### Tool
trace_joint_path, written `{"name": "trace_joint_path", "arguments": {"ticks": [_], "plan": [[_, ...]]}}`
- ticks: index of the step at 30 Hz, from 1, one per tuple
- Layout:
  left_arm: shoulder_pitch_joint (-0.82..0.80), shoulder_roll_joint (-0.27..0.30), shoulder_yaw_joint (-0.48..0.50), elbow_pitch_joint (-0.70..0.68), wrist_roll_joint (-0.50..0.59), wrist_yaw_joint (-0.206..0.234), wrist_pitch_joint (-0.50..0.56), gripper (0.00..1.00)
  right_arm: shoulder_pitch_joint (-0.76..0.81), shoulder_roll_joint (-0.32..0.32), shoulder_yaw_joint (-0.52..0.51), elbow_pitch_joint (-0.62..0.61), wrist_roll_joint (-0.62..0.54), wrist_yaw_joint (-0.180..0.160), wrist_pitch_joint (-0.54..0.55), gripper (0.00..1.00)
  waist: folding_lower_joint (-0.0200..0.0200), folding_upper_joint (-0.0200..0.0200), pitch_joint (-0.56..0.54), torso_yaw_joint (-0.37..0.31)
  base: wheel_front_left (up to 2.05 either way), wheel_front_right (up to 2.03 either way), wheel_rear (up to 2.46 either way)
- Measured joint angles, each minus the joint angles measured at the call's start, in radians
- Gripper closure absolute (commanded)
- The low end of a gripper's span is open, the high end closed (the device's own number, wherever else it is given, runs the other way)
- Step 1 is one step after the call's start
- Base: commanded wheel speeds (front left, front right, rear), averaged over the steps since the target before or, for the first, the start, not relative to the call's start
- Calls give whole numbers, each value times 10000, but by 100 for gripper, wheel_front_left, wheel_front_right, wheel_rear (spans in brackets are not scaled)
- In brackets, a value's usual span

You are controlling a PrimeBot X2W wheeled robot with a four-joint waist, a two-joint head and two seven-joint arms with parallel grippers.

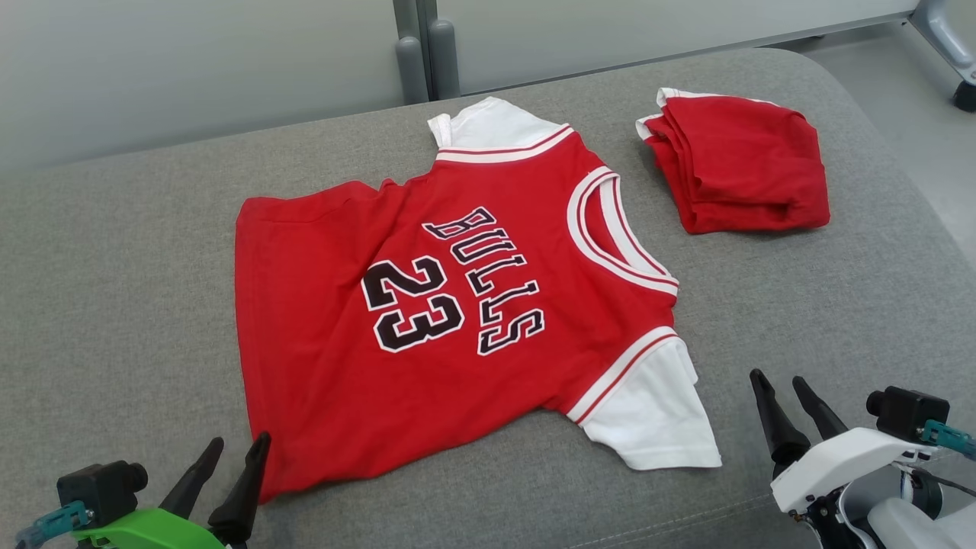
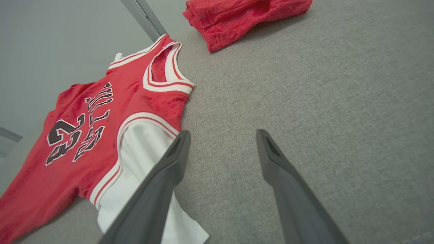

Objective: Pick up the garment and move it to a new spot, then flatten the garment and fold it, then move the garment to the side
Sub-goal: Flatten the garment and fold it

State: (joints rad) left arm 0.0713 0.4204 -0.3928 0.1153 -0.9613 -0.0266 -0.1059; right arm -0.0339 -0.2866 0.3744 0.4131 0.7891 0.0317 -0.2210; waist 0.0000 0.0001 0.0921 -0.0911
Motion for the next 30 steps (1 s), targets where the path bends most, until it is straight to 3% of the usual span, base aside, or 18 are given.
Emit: {"name": "trace_joint_path", "arguments": {"ticks": [11,30], "plan": [[-182,-94,52,-291,366,169,-240,0,-552,-8,-25,-713,-558,-61,-171,0,0,0,29,58,0,0,0],[-2186,-677,-142,525,1174,826,-278,0,-1240,213,740,-1162,-1649,19,-249,0,0,0,196,-45,0,0,0]]}}
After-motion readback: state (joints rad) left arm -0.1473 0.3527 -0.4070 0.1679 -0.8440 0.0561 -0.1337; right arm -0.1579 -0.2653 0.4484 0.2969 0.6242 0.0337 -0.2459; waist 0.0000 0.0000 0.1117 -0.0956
